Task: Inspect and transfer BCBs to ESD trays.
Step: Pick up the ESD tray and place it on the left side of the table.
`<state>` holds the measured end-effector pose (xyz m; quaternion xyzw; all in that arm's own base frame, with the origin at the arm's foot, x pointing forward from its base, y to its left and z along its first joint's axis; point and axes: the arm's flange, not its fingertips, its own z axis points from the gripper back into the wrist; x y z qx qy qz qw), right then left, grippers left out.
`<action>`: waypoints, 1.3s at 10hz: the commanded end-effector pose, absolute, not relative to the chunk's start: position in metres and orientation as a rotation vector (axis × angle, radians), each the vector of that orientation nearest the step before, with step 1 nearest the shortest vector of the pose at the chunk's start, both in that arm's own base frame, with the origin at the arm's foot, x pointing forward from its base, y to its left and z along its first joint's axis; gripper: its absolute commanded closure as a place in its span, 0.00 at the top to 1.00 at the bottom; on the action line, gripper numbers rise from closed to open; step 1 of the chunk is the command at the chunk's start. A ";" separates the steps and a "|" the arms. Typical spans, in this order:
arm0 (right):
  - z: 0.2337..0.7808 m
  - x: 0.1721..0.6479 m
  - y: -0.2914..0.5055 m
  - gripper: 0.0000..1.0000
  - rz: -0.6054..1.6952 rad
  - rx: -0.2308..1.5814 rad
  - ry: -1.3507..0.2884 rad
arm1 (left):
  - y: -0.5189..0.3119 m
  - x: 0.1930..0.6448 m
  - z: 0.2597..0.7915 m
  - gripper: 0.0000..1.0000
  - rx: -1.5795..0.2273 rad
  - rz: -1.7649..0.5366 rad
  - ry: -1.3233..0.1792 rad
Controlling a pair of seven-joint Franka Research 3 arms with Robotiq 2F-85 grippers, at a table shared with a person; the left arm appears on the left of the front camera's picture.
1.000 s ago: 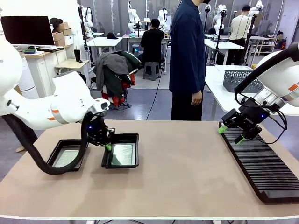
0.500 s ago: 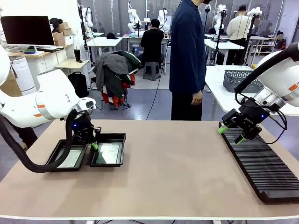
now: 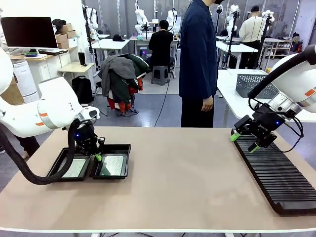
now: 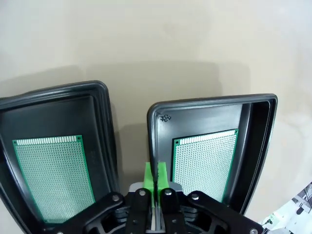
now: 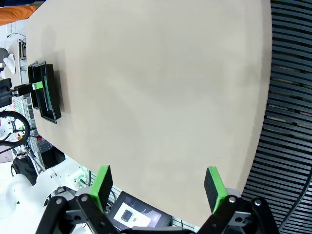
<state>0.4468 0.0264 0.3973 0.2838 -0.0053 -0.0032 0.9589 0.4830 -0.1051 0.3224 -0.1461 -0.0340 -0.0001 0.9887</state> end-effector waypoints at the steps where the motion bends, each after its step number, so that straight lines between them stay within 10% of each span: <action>1: 0.399 0.448 0.028 1.00 -0.028 0.556 -0.011 | -0.102 0.491 0.316 0.03 -0.301 -0.022 -0.072; 13: 0.399 0.448 0.028 1.00 -0.028 0.556 -0.011 | -0.113 0.495 0.303 0.03 -0.294 -0.003 -0.038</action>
